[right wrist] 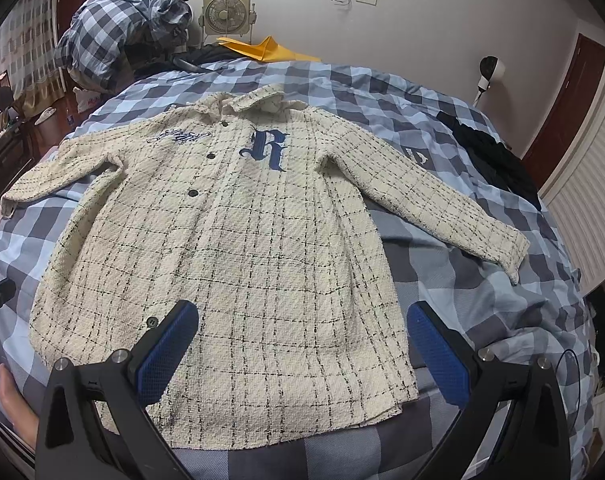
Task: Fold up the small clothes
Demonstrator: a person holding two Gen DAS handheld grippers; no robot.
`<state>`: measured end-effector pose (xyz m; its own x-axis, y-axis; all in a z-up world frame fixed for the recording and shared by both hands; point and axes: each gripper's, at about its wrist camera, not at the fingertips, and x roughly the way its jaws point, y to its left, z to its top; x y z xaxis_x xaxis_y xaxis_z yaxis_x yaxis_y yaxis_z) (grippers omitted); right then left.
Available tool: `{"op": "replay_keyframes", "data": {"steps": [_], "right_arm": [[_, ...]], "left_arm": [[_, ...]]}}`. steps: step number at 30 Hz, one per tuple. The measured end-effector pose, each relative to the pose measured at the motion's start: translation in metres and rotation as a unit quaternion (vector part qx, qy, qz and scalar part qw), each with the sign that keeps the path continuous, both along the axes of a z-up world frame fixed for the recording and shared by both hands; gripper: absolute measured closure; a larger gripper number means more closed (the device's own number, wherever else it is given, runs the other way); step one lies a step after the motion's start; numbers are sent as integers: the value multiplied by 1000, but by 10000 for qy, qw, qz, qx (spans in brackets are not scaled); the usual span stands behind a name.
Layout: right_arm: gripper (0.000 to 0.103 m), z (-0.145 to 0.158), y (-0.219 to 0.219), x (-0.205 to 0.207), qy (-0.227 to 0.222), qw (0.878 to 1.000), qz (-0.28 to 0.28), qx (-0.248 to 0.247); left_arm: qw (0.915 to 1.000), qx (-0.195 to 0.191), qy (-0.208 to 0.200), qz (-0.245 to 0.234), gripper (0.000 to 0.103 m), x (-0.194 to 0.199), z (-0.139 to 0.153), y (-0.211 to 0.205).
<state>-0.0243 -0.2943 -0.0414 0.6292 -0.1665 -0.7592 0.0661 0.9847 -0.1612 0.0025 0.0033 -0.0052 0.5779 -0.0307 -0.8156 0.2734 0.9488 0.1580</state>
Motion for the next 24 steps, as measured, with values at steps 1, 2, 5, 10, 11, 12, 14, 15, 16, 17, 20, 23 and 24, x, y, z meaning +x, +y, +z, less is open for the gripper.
{"op": "replay_keyframes", "data": {"steps": [1, 2, 5, 10, 11, 12, 14, 15, 16, 17, 20, 23, 24], "right_arm": [[1, 0, 1, 0, -4, 10000, 6, -6], [1, 0, 1, 0, -5, 10000, 7, -9], [1, 0, 1, 0, -7, 10000, 8, -12], [1, 0, 1, 0, 9, 10000, 1, -11], [1, 0, 1, 0, 12, 10000, 0, -7], [1, 0, 0, 0, 18, 10000, -1, 4], [1, 0, 0, 0, 15, 10000, -3, 7], [1, 0, 0, 0, 14, 10000, -1, 5], [1, -1, 0, 0, 13, 10000, -2, 7], [1, -1, 0, 0, 12, 10000, -2, 8], [1, 0, 1, 0, 23, 10000, 0, 6], [1, 0, 1, 1, 23, 10000, 2, 8], [1, 0, 0, 0, 22, 10000, 1, 9]], "left_arm": [[10000, 0, 2, -2, 0, 0, 0, 0], [10000, -2, 3, -2, 0, 0, 0, 0], [10000, 1, 6, -1, 0, 0, 0, 0], [10000, -4, 4, -1, 0, 0, 0, 0], [10000, -1, 2, 0, 0, 0, 0, 0], [10000, 2, 1, -1, 0, 0, 0, 0], [10000, 10, 4, -4, 0, 0, 0, 0], [10000, 12, 8, 0, 0, 0, 0, 0], [10000, 15, 11, 0, 0, 0, -1, 0], [10000, 15, 16, 0, 0, 0, -1, -1], [10000, 16, 15, -2, 0, -1, -1, -1], [10000, 17, 17, -5, 0, -1, -1, -1], [10000, 21, 19, -7, 0, -1, -2, -1]]}}
